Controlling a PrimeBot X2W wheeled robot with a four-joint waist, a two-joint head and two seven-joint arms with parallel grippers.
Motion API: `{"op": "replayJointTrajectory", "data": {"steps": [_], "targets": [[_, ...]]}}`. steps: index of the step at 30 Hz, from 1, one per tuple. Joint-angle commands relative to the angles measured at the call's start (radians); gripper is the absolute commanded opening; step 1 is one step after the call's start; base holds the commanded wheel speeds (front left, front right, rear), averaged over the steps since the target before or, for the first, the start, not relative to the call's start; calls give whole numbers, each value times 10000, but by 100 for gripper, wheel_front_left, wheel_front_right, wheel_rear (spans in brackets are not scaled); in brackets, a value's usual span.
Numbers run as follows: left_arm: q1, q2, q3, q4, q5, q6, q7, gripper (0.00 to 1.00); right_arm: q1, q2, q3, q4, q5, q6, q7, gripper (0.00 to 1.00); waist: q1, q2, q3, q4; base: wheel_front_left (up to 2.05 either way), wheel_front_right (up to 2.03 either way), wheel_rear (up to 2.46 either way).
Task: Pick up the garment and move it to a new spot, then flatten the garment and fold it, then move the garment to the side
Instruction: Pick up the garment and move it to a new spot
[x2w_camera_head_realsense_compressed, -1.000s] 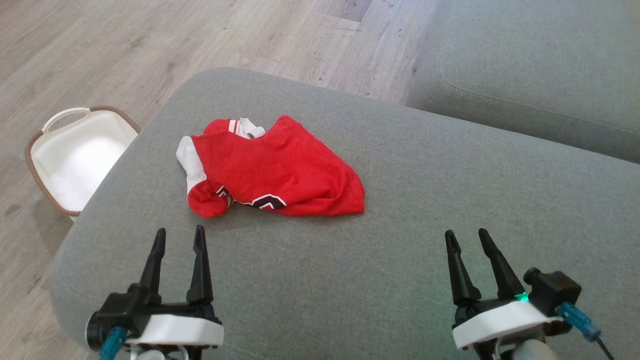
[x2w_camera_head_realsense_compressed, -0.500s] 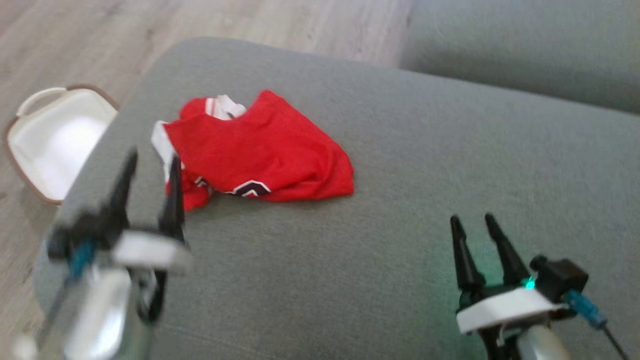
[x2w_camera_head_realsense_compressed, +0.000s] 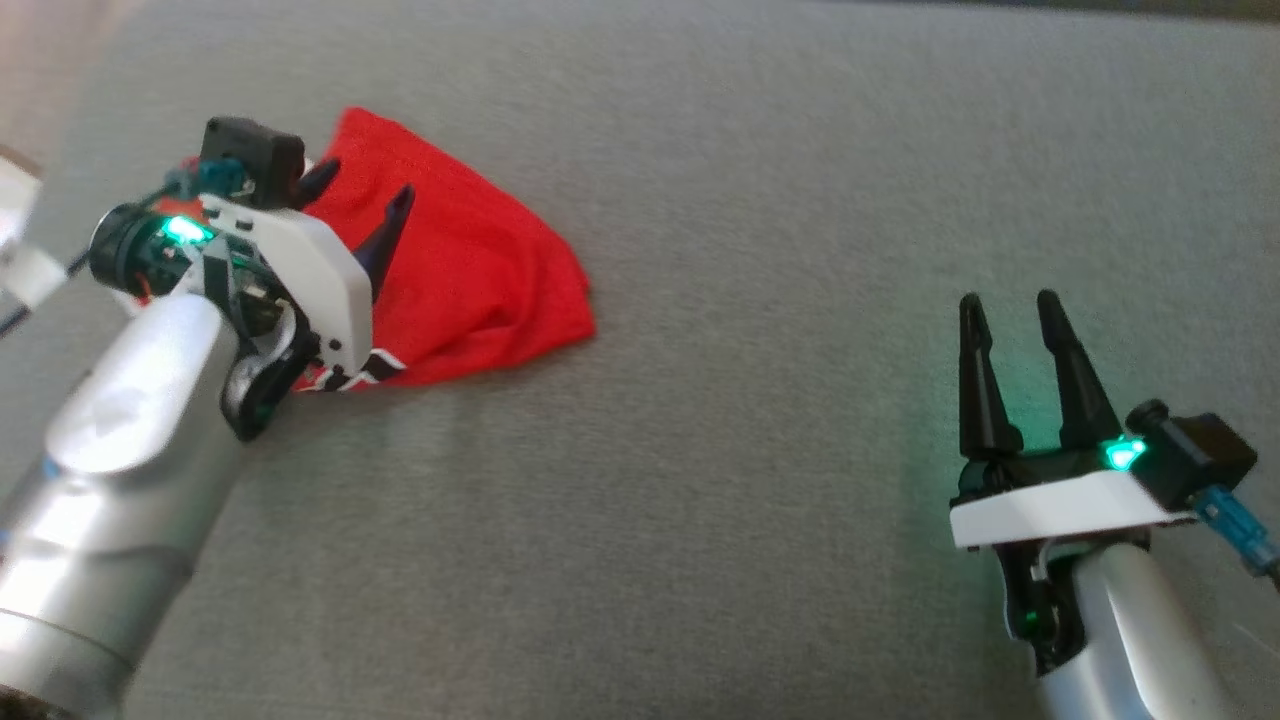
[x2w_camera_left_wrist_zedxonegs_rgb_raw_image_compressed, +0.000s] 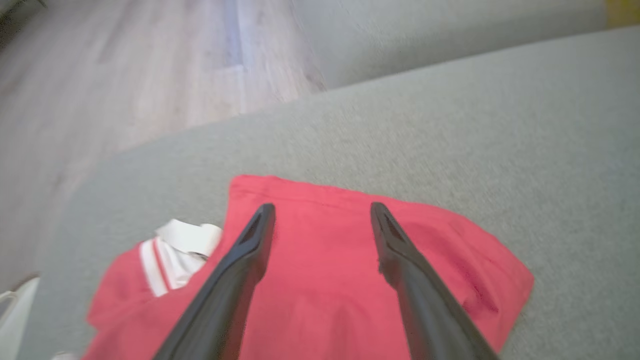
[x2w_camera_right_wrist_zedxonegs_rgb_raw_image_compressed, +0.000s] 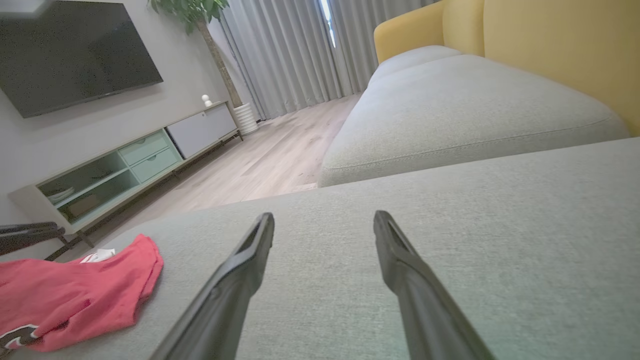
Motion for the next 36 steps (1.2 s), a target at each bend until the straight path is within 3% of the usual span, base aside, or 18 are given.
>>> {"op": "replayJointTrajectory", "data": {"steps": [1,7,18,19,20,23,31,36], "targets": [[-607,651,49,-153,-420,18,364,100,-304,-35,228,-401,-47,-7,-109,100,-3,0,550,-533,0,0,0],[-1379,1428,-1587,254,-2216,17,2046,100,-534,-35,280,-625,-30,-7,-109,100,-3,0,1066,-924,0,0,0],[-1727,1623,-2806,665,-3641,16,3572,100,-686,-35,220,-867,-43,-7,-109,100,-3,0,1274,-1156,0,0,0],[-1767,1634,-2839,628,-3724,16,3486,36,-681,-35,217,-882,-39,-7,-109,100,-3,0,1281,-1171,0,0,0],[-1822,1638,-2838,600,-3779,16,3286,0,-675,-35,210,-891,-41,-7,-109,100,-3,0,1281,-1182,0,0,0],[-2020,1624,-2923,400,-3639,16,2176,0,-659,-35,177,-874,-43,-7,-109,100,-3,0,1186,-1234,0,0,0],[-2779,1039,-3085,-61,-2368,16,-2831,0,-598,-35,166,-738,98,-7,-109,100,-3,0,643,-1413,0,0,0],[-3213,471,-3589,-553,-1973,16,-4426,0,-542,-35,198,-684,285,-7,-109,100,-3,0,375,-1662,0,0,0]]}}
